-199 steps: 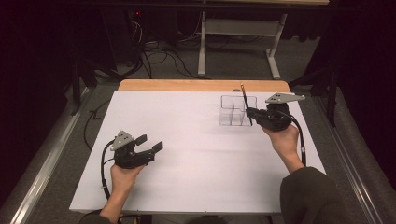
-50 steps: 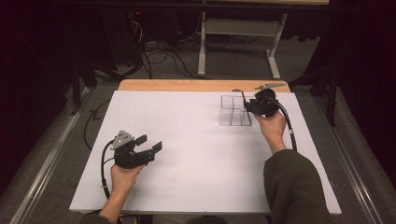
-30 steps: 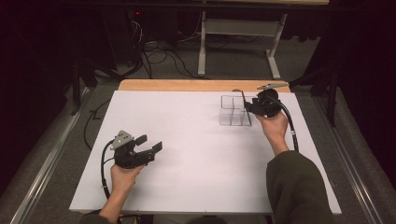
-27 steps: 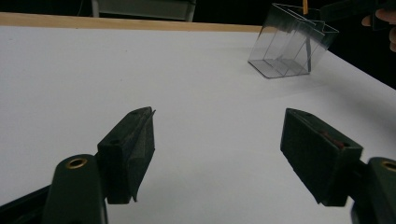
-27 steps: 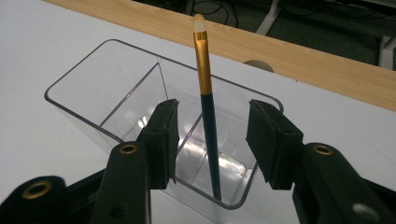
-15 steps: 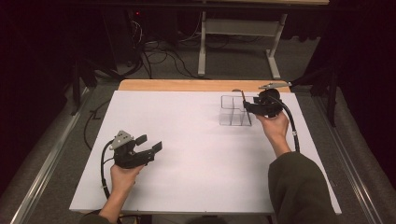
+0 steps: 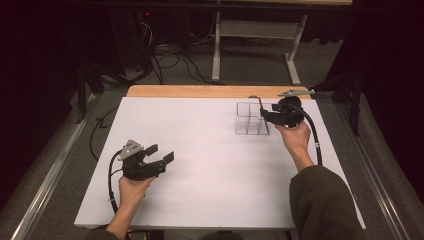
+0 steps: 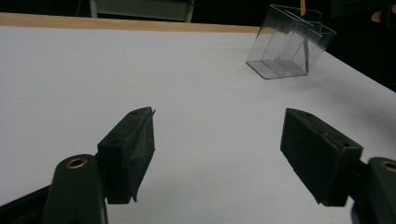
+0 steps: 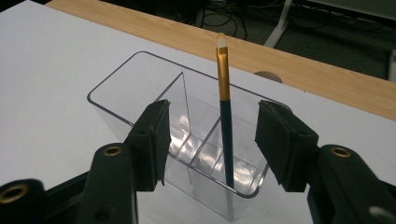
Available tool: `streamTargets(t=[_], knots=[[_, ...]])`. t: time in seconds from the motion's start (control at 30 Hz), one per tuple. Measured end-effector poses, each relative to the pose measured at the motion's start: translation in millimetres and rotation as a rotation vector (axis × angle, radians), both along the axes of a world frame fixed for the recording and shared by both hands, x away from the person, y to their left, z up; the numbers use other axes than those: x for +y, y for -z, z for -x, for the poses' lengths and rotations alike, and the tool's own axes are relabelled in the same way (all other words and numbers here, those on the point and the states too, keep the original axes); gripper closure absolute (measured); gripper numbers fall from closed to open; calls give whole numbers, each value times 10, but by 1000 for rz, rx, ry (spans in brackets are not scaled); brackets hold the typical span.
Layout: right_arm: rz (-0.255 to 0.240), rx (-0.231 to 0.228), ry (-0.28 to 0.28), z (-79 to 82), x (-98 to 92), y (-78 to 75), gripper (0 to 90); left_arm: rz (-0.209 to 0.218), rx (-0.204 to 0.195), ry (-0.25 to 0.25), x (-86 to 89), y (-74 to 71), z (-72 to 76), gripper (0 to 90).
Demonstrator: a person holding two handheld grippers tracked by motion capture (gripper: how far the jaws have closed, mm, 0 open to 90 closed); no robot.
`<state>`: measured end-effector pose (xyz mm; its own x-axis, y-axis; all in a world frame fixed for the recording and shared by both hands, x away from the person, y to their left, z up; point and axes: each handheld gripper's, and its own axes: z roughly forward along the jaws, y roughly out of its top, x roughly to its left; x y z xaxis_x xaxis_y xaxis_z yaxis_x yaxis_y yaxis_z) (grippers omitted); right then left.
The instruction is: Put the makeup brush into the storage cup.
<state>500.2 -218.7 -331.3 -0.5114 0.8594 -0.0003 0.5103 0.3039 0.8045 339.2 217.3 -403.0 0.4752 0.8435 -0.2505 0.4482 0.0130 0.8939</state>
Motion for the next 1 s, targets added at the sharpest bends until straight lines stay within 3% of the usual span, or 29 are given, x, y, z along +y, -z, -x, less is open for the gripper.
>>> streamTargets(t=[0.27, 1.0], knots=[[-10, -28, -16, 78, -8, -75, 471, -1, -1, 0, -3, -1, 3, 266], [-53, -40, -41, 237, -75, -110, 449, -2, 1, 6, -5, 2, -1, 268]])
